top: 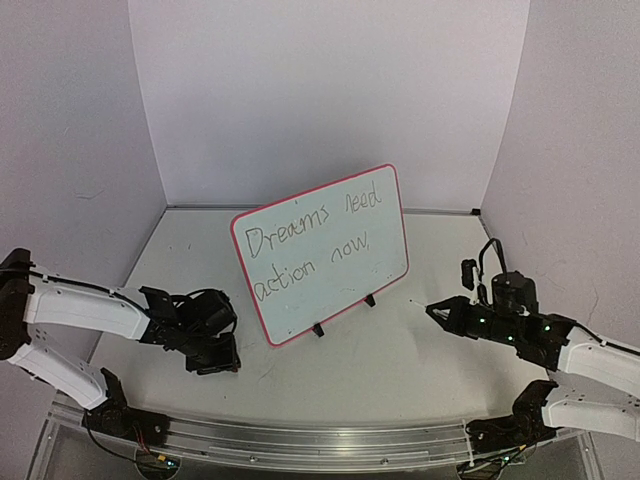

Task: Write a sentence on the whiteboard
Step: Pick up the pen cap from the corner of the board.

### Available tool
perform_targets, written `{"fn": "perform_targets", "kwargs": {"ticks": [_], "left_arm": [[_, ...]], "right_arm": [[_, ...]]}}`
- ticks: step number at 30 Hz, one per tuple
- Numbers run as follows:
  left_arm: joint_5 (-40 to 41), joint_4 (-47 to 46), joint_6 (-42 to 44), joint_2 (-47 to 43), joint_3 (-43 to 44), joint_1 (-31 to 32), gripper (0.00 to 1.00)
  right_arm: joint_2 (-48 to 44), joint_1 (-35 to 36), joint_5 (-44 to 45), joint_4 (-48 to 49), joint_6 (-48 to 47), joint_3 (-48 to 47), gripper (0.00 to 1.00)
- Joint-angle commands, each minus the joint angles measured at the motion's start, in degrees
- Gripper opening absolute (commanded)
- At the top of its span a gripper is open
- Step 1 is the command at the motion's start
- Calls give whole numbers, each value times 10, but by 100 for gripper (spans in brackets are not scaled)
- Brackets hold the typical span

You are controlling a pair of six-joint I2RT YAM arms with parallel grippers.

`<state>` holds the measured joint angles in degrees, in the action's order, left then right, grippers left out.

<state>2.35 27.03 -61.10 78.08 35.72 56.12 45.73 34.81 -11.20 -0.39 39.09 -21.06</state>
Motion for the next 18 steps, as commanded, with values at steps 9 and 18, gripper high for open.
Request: {"fn": "perform_targets", "kwargs": {"ticks": [9,18], "left_arm": [[37,31,31,47,40,4,26],[53,57,40,50,41,4,21]], "right_arm": [[14,3,9,31,8,5,0],[16,3,8,32,10,8,0]]}}
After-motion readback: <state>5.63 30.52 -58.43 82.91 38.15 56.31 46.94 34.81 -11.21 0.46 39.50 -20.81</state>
